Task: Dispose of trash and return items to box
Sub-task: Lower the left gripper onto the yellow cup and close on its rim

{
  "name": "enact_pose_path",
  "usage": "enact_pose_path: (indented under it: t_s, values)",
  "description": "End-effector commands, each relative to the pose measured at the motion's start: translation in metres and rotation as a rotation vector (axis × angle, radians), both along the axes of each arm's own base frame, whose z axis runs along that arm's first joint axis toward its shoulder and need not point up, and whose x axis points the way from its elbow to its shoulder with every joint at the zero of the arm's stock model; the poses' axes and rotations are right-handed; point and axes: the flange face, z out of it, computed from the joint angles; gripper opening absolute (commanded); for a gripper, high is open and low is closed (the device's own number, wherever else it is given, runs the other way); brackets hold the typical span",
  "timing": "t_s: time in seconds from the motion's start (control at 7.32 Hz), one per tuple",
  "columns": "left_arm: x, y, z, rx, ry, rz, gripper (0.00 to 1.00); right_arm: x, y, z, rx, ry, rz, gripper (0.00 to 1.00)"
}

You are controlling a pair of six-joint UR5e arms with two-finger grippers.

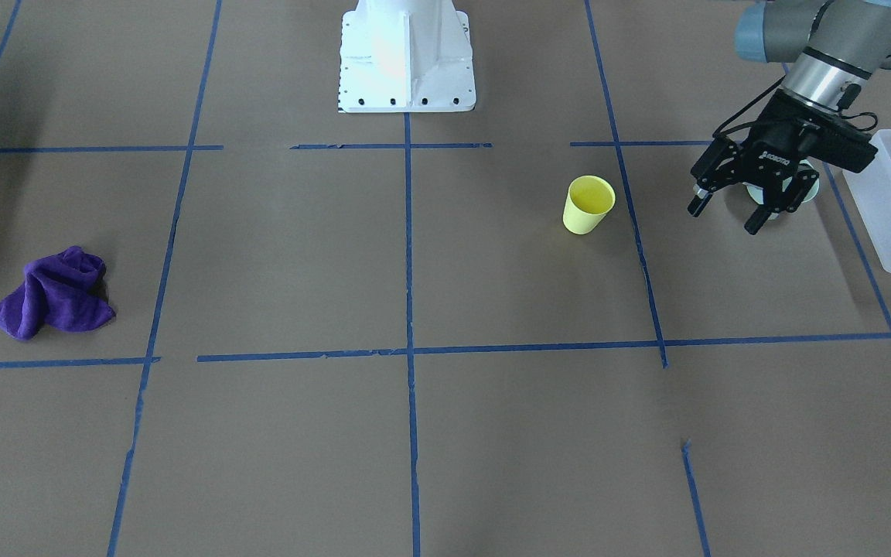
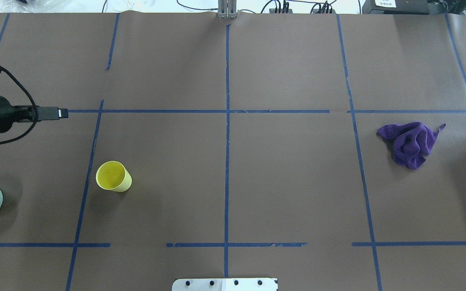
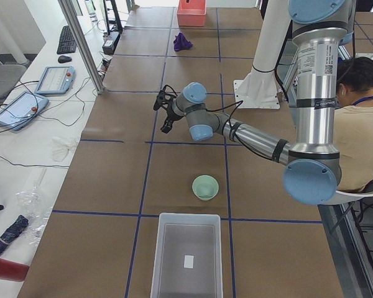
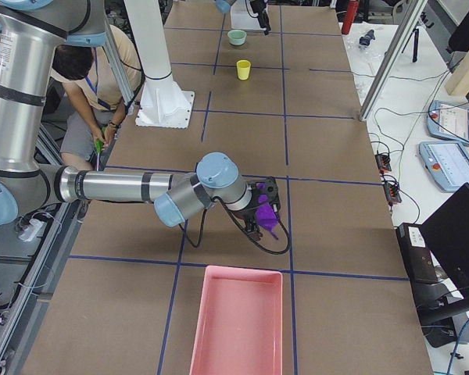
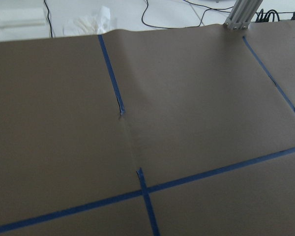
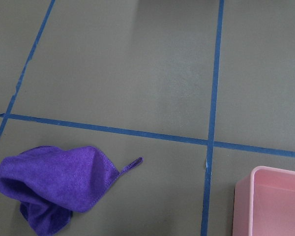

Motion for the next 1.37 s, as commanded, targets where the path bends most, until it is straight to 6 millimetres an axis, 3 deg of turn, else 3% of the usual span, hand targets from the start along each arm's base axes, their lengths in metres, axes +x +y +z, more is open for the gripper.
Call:
enact_pose_path:
  t_s: [0.0, 0.27, 0.68, 1.23]
  values:
    - [0.058, 0.030, 0.013, -0.173, -0.008, -0.075, 0.72, 0.000, 0.000, 0.001, 0.000, 0.000, -0.001, 1.00]
    - [0.087, 0.053, 0.014, -0.222, -0.003, -0.037, 0.66, 0.000, 0.001, 0.001, 0.000, 0.000, -0.001, 1.00]
    - [0.098, 0.067, 0.004, -0.214, 0.011, -0.002, 0.66, 0.000, 0.003, 0.004, -0.004, 0.004, -0.001, 1.00]
    - [0.116, 0.085, 0.002, -0.205, 0.006, 0.035, 0.53, 0.000, 0.003, 0.003, 0.006, 0.005, -0.012, 1.00]
